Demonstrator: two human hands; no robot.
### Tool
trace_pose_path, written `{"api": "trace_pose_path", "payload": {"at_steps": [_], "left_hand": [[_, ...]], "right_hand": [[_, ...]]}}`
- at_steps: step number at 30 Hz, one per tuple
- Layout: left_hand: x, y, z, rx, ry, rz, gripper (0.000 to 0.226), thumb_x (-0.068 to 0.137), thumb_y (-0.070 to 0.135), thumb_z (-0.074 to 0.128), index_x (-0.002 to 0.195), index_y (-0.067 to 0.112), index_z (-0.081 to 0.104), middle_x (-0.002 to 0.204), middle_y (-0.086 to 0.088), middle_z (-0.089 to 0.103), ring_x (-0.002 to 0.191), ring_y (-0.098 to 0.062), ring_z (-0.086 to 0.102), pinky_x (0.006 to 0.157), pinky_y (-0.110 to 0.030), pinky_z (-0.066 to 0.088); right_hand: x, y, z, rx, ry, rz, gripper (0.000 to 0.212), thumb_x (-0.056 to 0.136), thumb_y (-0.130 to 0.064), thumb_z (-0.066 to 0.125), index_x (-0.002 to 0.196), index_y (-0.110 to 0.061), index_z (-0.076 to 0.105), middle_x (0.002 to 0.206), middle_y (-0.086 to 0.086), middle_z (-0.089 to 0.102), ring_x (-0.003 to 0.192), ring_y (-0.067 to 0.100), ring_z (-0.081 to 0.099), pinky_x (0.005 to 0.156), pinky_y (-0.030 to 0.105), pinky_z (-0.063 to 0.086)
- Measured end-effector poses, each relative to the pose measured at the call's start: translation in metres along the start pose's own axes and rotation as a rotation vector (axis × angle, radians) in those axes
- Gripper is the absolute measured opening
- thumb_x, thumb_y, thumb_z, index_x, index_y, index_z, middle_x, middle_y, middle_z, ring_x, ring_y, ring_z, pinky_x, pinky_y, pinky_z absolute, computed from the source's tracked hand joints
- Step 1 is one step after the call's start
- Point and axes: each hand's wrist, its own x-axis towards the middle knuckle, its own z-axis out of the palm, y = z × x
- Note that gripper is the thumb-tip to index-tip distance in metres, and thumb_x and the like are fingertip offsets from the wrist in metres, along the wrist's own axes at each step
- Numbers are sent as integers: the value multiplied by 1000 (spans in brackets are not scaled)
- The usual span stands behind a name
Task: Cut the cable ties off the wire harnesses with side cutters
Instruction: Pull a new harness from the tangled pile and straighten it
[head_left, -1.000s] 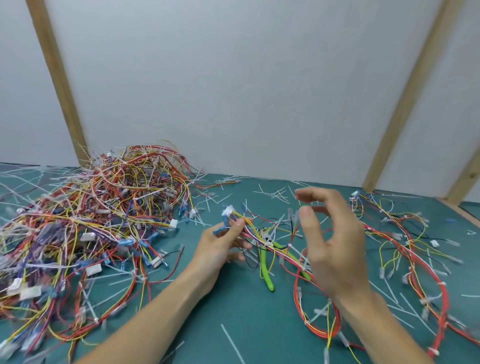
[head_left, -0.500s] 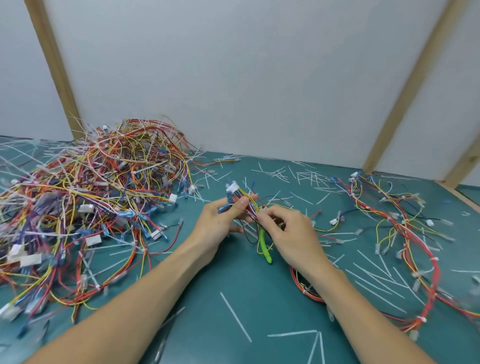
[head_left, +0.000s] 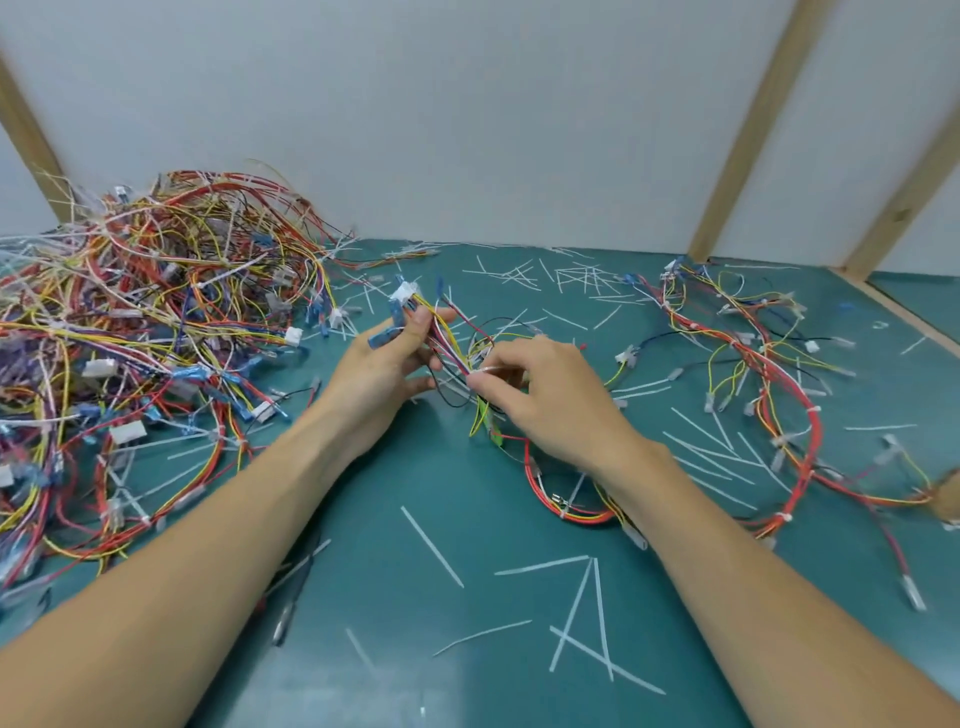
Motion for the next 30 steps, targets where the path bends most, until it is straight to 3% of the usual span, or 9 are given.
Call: {"api": "trace_pose_path", "payload": {"at_steps": [5,7,13,18,22,26,30], "left_hand": [[-1,3,5,-28,26,15,37,98,39,54,119,13,68,93,1,69,84,-11,66,68,-24,55],[-1,1,8,-7,43,5,34,95,41,57,111,12,67,98,-1,72,92,-15,70,69,-27,56],[-2,0,10,75,115,-21,31,100,38,58,86,14,72,87,-4,75,66,-13,64,59,-24,54],[-3,0,15,174,112,-5,43,102,43,52,91,8,74,86,-15,76,62,-19,65,53,-26,54],[-7,-3,19,268,60,144,38,101,37,56,84,12,79,75,-12,74,59,-19,63,48,-23,47],[-5,-1,17,234,179,219,40,100,38,56,78,12,78,70,-12,73,56,-18,63,51,-22,47],[-2,4,11,166,339,200,33,103,37,53,88,15,73,71,-7,73,56,-18,65,51,-20,48]], "right_hand": [[0,0,8,-43,142,14,21,99,-37,64,91,-21,73,91,-7,73,94,19,58,91,44,46],[1,-1,9,-79,223,17,21,99,-38,63,92,-21,74,91,-7,72,95,19,58,89,43,45],[1,0,14,-99,278,-8,19,99,-38,64,94,-23,75,93,-8,73,95,18,57,86,40,44],[2,0,16,-77,338,27,19,98,-38,65,92,-22,74,93,-9,73,96,19,59,88,42,45],[3,1,14,-111,427,31,19,97,-37,66,89,-21,73,88,-8,72,91,20,59,84,43,46],[2,-2,13,-116,467,10,18,97,-37,67,86,-23,72,85,-10,69,88,18,57,82,39,44],[2,1,10,-135,464,-7,18,97,-36,67,87,-22,73,86,-9,69,89,18,57,83,38,43]]}}
